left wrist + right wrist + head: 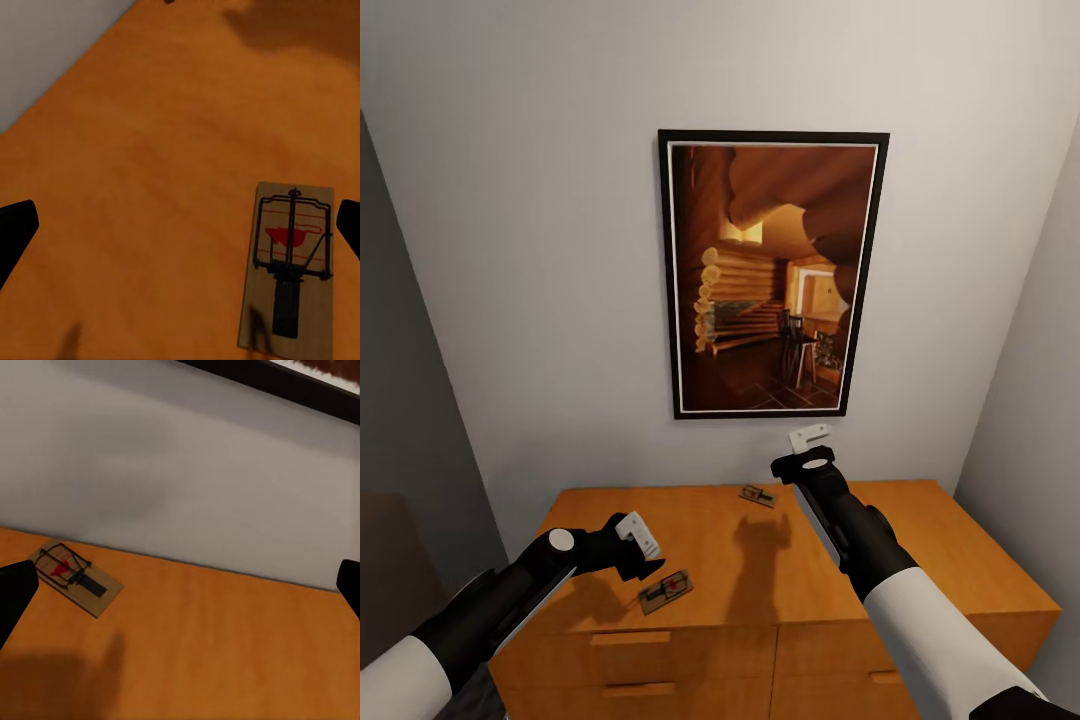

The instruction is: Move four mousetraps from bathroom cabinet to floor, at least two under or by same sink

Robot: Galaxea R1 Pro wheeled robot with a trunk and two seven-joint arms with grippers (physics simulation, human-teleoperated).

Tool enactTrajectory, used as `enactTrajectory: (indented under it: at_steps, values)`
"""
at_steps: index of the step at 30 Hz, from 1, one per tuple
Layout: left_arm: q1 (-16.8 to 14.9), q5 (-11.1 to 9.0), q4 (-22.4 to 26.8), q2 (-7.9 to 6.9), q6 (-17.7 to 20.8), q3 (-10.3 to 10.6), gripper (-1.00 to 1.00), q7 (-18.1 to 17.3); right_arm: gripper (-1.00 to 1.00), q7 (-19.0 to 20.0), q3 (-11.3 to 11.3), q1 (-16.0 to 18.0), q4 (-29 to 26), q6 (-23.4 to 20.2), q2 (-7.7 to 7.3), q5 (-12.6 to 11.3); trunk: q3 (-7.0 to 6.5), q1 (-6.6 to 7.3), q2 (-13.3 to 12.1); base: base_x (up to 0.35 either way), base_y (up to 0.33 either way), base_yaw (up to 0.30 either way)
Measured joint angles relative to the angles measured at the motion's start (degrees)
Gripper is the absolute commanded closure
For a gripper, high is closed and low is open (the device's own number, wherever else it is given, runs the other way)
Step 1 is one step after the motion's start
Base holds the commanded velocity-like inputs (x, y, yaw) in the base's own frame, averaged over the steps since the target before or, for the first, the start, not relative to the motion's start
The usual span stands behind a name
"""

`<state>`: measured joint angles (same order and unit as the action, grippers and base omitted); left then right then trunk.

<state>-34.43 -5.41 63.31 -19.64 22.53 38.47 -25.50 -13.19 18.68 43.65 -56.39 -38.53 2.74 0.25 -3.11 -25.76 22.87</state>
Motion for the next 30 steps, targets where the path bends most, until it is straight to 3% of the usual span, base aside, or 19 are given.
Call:
enactTrajectory:
  at_steps: [13,30]
  values:
    - [0.0,0.0,0.0,0.00,0.0,0.0,-1.00,0.0,-1.00,0.0,0.0,0.0,0.0,0.0,0.00,0.0,0.00,0.00,0.0,0.000,-0.113,0.000]
    - [0.0,0.0,0.0,0.00,0.0,0.0,-1.00,0.0,-1.00,0.0,0.0,0.0,0.0,0.0,0.00,0.0,0.00,0.00,0.0,0.000,-0.011,0.000]
